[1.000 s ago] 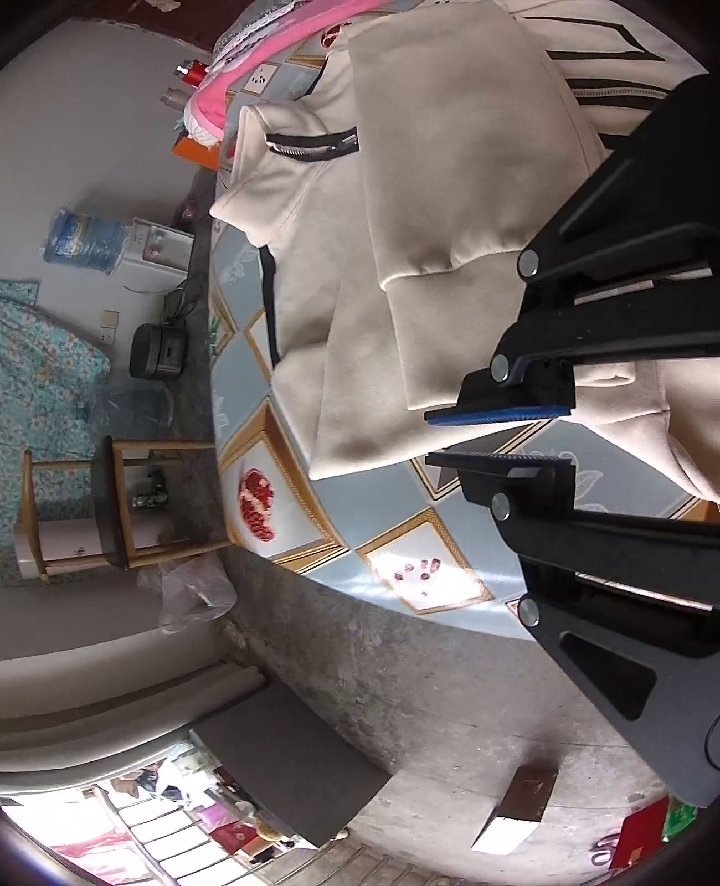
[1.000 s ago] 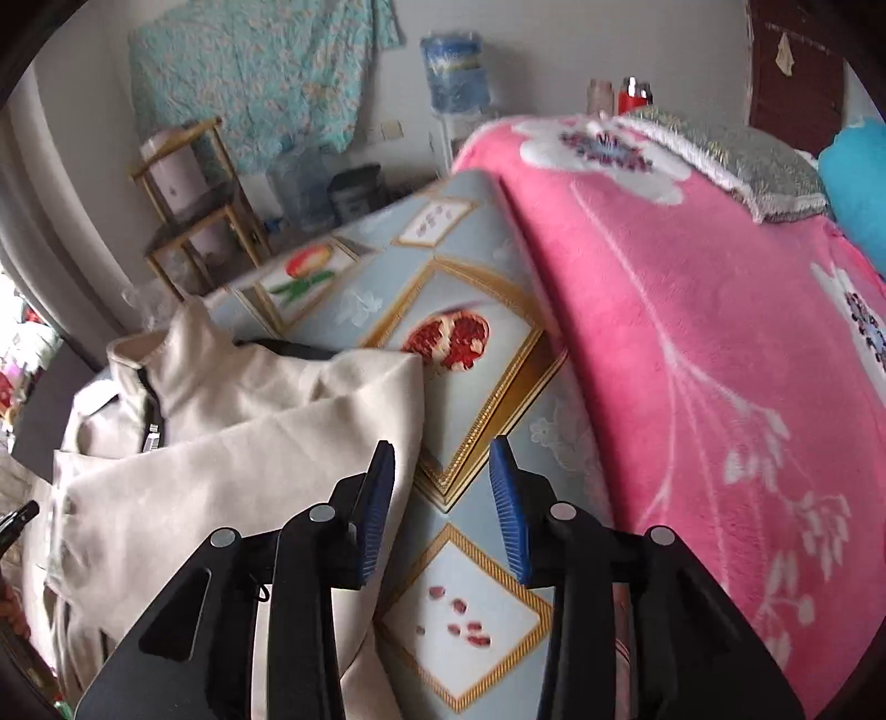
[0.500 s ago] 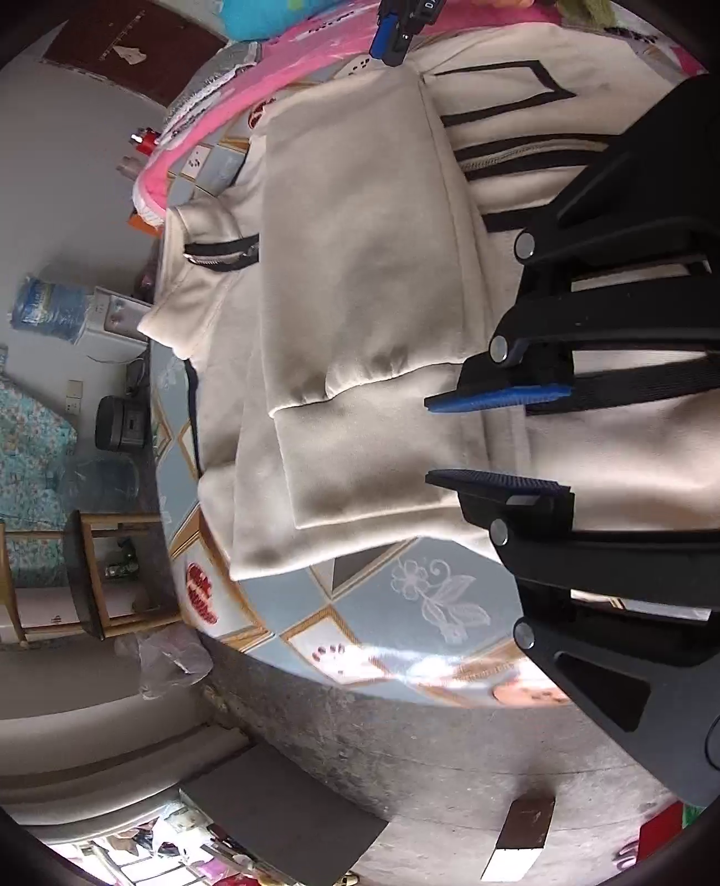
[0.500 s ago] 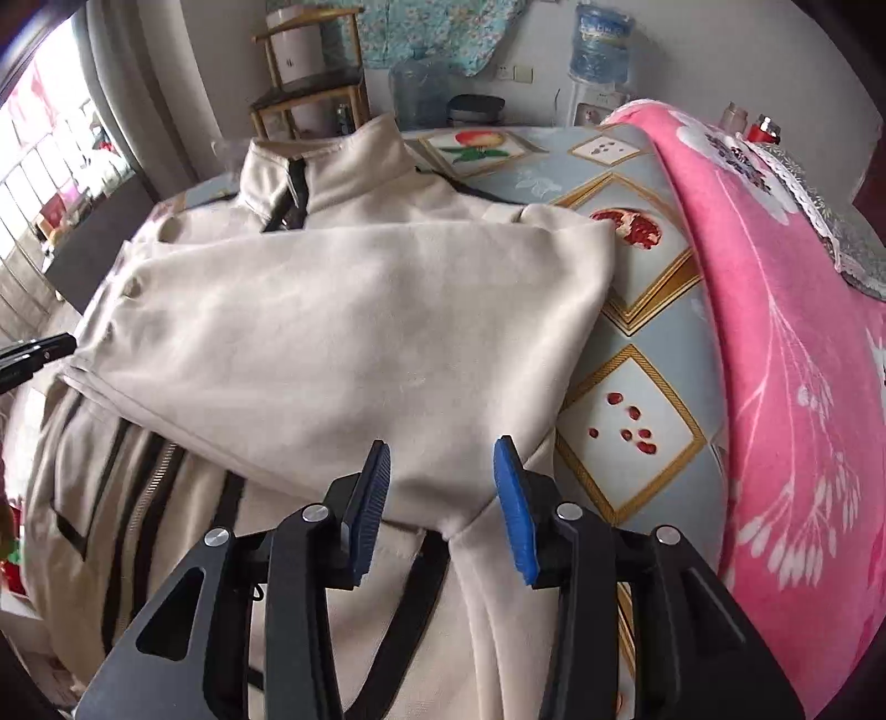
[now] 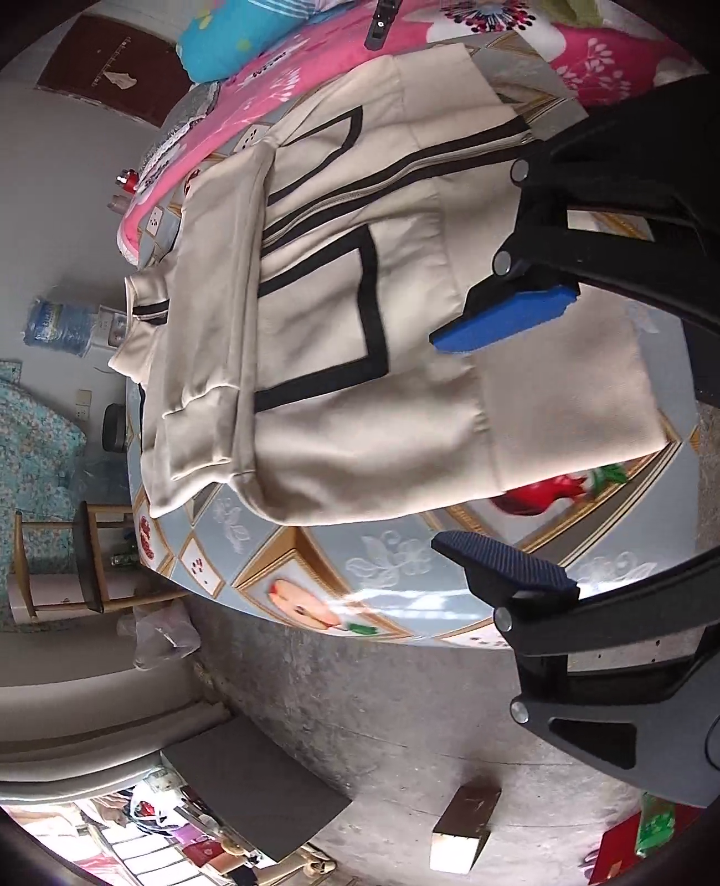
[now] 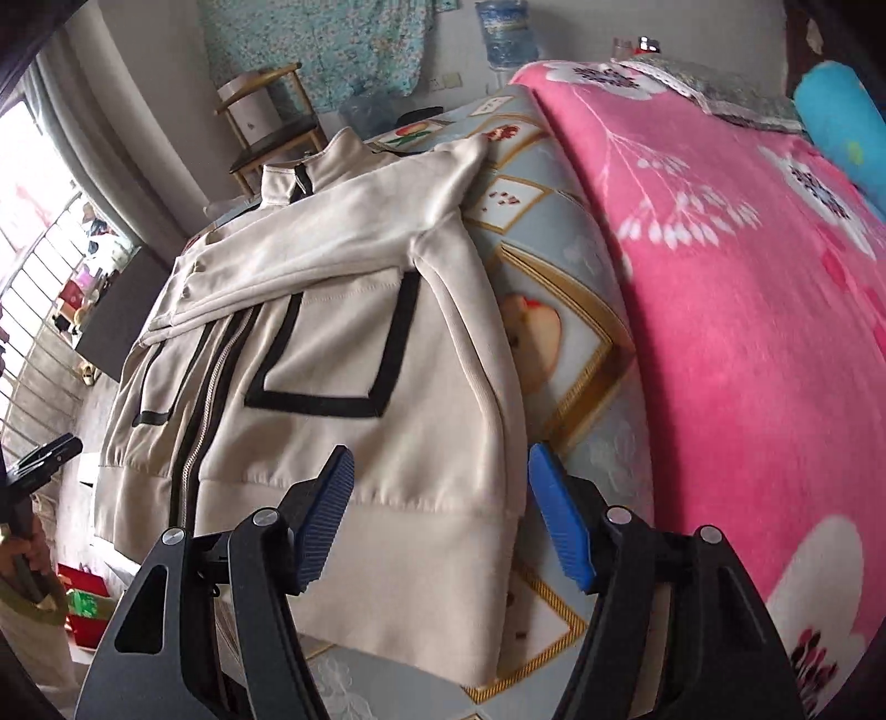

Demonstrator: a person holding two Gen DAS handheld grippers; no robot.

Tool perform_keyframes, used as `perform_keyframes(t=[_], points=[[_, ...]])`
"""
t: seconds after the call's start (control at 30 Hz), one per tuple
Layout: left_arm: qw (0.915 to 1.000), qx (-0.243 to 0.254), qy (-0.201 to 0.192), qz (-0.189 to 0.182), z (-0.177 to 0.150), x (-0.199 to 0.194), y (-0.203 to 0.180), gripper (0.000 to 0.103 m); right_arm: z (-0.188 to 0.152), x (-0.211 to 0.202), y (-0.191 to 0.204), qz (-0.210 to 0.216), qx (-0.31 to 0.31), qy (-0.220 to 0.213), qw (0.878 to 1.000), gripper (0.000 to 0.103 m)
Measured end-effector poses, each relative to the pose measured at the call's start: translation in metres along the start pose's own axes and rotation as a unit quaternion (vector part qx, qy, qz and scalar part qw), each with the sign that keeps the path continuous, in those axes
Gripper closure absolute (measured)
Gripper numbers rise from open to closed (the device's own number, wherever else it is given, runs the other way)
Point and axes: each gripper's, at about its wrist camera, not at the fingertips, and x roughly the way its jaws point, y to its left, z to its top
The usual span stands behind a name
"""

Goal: Fold large clothes
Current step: 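Open the left gripper and pull both tools back from the jacket, then grasp the jacket hem with both grippers and fold it toward the collar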

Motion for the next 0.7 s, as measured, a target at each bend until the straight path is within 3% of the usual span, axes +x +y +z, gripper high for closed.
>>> perform_keyframes(t=[0.3,0.4,0.57,0.7], points=[[0.9988,-0.048,-0.002,0.002,-0.061,0.003,-0.001,0.04,-0.062,-0.005,-0.016,0.008,0.067,0.0,0.998,0.039],[0.9972,-0.075,0.0,-0.002,-0.07,0.007,0.01,0.059,-0.068,-0.007,-0.012,0.0,0.066,-0.004,0.998,0.039],[0.9961,-0.084,-0.011,-0.023,-0.07,0.009,0.019,0.065,-0.065,0.005,-0.005,-0.014,0.058,-0.009,0.998,0.057],[0.9974,-0.066,-0.02,-0.021,-0.064,0.015,0.011,0.065,-0.065,0.011,0.008,-0.046,0.038,-0.02,0.998,0.06]])
